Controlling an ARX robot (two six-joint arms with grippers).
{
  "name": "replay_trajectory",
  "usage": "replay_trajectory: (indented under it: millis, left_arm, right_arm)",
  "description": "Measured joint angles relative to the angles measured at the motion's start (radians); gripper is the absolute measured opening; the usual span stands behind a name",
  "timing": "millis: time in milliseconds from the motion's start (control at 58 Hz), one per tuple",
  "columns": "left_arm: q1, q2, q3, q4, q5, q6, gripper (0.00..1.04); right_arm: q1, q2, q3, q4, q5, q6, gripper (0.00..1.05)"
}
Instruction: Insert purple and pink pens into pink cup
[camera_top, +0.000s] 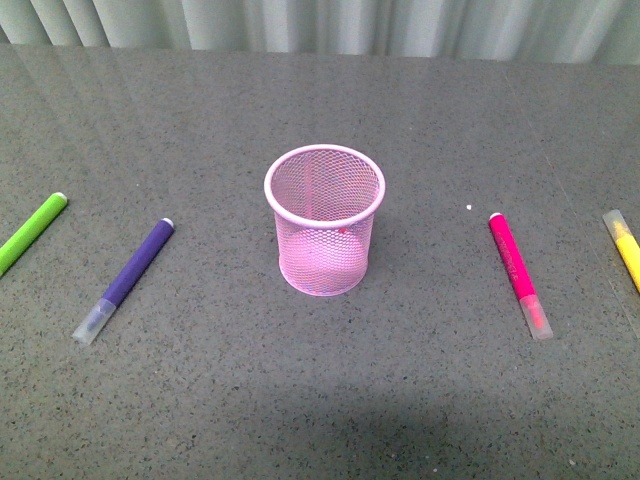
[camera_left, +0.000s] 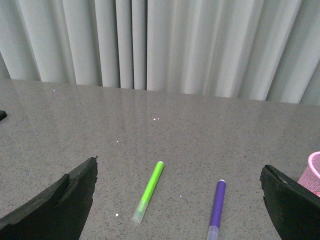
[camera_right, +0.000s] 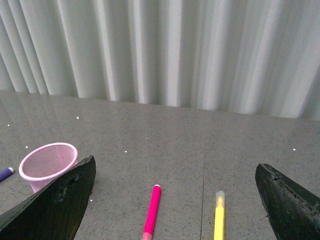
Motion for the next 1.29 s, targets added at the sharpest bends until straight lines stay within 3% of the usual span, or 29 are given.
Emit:
replay_trajectory:
  millis: [1293]
  left_arm:
    - [0.0,0.0,0.0,0.0,0.0,0.0,0.97]
  right_arm:
    - [0.0,0.0,0.0,0.0,0.0,0.0,0.97]
